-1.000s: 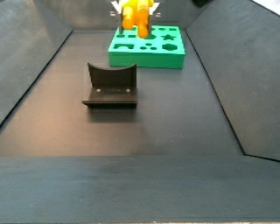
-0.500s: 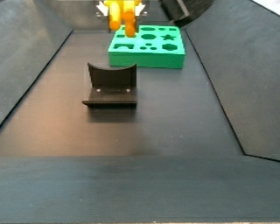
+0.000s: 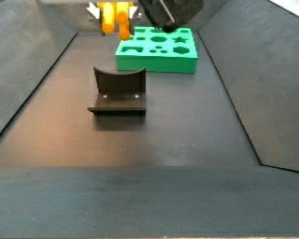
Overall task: Pick up the 3 prong object. Move up. Place the 3 prong object on the fixture. Regrasp the 3 prong object. Move to above the board. Insert the 3 prong object.
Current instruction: Place the 3 prong object on the fixture.
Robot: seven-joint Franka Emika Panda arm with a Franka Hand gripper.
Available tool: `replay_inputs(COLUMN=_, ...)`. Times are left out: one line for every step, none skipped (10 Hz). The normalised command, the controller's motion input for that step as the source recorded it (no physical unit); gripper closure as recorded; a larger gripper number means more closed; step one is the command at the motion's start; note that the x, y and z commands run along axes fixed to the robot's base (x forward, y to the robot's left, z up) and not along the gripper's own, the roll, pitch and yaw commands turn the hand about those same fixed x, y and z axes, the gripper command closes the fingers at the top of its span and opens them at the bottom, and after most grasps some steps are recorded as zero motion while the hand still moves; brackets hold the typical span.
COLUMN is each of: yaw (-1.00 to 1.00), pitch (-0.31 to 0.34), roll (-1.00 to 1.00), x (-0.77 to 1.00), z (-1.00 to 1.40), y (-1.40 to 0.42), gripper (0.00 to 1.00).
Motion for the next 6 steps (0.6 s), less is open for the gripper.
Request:
replay_inputs(yaw=-0.08, pitch=0.033, roll=-1.0, x=0.1, z=-1.0, y=0.06, gripper=1.0)
replay_inputs(yaw=-0.09, pitch=0.045, roll=-1.0, x=0.11, z=-1.0, y=0.07, gripper=1.0)
replay_inputs(yaw=-0.1, pitch=0.077, roll=-1.0, x=0.12, z=-1.0, y=0.07, gripper=1.0)
replay_inputs(yaw=-0.11, pitch=0.096, roll=-1.0, x=0.13, z=-1.0, y=0.08, gripper=1.0)
replay_inputs(yaw=-0.12, pitch=0.098, roll=-0.96, x=0.14, z=-1.0, y=0.09, gripper=1.0)
replay_inputs(yaw=-0.12, pitch=0.089, roll=-0.79, x=0.15, z=-1.0, y=0.09, gripper=1.0)
